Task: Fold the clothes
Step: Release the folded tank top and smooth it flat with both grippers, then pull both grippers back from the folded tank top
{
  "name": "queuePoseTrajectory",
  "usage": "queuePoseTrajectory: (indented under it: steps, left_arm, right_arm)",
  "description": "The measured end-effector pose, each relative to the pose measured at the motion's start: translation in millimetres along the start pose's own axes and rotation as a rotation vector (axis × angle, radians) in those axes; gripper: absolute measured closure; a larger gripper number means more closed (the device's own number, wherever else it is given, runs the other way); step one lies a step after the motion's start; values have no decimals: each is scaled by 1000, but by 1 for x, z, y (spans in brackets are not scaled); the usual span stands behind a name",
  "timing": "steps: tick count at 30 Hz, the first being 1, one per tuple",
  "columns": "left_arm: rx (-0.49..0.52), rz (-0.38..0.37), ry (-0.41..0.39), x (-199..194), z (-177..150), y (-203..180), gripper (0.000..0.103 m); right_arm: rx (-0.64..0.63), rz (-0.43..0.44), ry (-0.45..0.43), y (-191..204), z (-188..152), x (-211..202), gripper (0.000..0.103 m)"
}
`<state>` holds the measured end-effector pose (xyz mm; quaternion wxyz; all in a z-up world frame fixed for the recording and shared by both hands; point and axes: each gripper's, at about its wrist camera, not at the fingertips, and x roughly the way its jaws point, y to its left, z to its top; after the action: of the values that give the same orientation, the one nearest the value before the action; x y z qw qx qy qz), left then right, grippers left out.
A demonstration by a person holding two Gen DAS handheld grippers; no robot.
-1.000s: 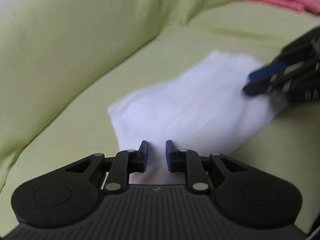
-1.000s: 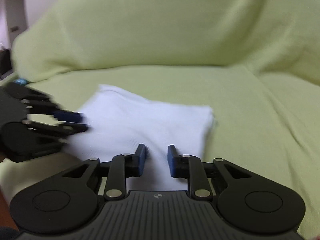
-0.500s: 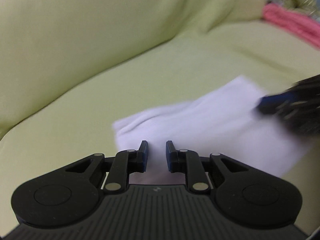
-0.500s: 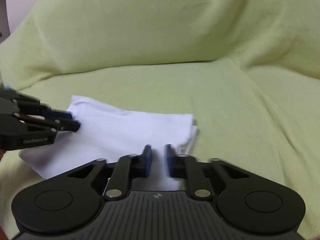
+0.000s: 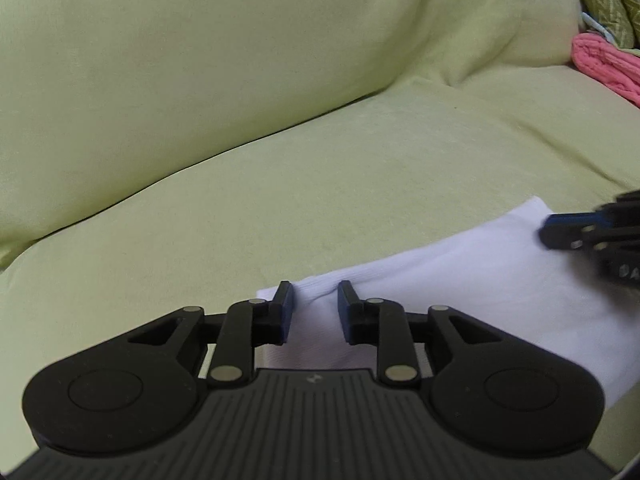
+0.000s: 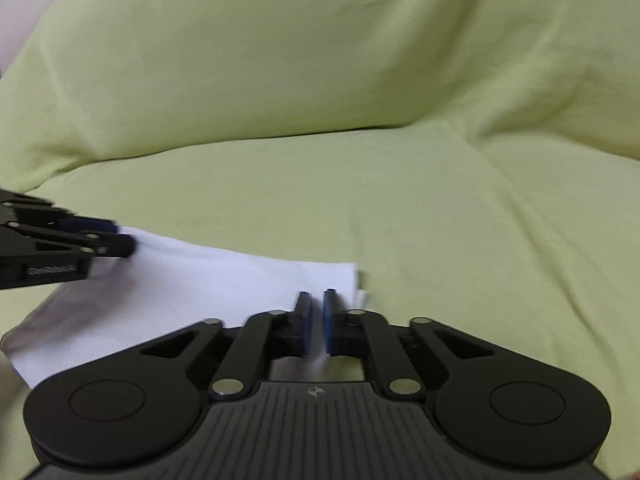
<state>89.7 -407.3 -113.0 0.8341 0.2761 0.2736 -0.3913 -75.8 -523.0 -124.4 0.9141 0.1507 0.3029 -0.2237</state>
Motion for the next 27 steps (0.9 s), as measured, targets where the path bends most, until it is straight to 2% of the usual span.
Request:
queuePoseTrajectory:
  steps: [2, 8, 11, 16, 23, 27]
  left_arm:
    - [0, 28, 7, -8, -1, 0, 80]
    - [-46, 61, 36, -47, -6, 0, 80]
    - [-68, 77, 69, -70, -15, -3, 80]
    - [-109, 73, 114, -120, -40, -16, 80]
    - [-162, 45, 78, -191, -69, -37, 76]
    - [-155, 47, 50, -217, -80, -50, 75]
  right_arm:
    - [-3, -39, -15, -3, -2, -13, 84]
    - [-10, -6, -76, 12, -2, -65, 82]
    - [-52, -14, -68, 31, -10, -93, 74]
    - [-61, -45, -25, 60, -23, -129, 73]
    - [-44, -61, -43, 96, -42, -183, 62]
    - [-7, -61, -40, 101, -57, -200, 61]
